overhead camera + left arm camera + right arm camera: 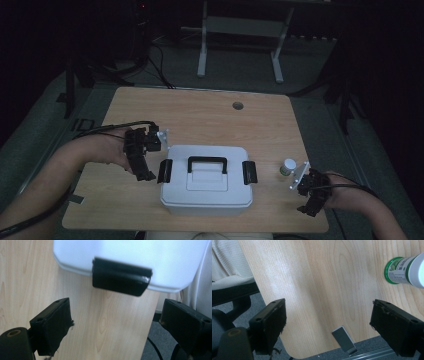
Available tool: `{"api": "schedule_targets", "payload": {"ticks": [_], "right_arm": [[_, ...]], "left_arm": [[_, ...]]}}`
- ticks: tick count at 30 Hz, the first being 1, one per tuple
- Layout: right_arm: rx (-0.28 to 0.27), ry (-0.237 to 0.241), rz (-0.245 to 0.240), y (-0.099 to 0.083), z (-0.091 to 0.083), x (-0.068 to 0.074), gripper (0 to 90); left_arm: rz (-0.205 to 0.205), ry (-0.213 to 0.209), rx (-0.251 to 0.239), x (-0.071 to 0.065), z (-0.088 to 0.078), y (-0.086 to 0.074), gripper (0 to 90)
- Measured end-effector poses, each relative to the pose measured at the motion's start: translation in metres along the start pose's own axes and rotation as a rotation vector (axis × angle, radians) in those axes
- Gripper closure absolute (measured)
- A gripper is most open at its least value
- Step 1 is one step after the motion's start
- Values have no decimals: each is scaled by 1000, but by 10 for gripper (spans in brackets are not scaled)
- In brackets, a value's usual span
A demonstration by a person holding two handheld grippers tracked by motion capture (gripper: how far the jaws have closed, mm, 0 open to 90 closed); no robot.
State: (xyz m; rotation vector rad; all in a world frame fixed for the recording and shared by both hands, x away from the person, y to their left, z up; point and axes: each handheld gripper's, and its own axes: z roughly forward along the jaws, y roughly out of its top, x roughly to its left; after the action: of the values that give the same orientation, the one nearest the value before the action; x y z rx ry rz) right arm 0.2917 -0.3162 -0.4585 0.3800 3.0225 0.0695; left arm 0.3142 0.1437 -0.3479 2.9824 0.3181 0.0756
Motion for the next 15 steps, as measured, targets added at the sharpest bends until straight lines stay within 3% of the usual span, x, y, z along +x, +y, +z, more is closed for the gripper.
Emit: {"api": "schedule_targets", "payload": {"ticks": [15], "right_arm": [[-10,0,-16,3,-1,1,133]], "left_arm": [[98,-5,3,6,2,55,106]]}}
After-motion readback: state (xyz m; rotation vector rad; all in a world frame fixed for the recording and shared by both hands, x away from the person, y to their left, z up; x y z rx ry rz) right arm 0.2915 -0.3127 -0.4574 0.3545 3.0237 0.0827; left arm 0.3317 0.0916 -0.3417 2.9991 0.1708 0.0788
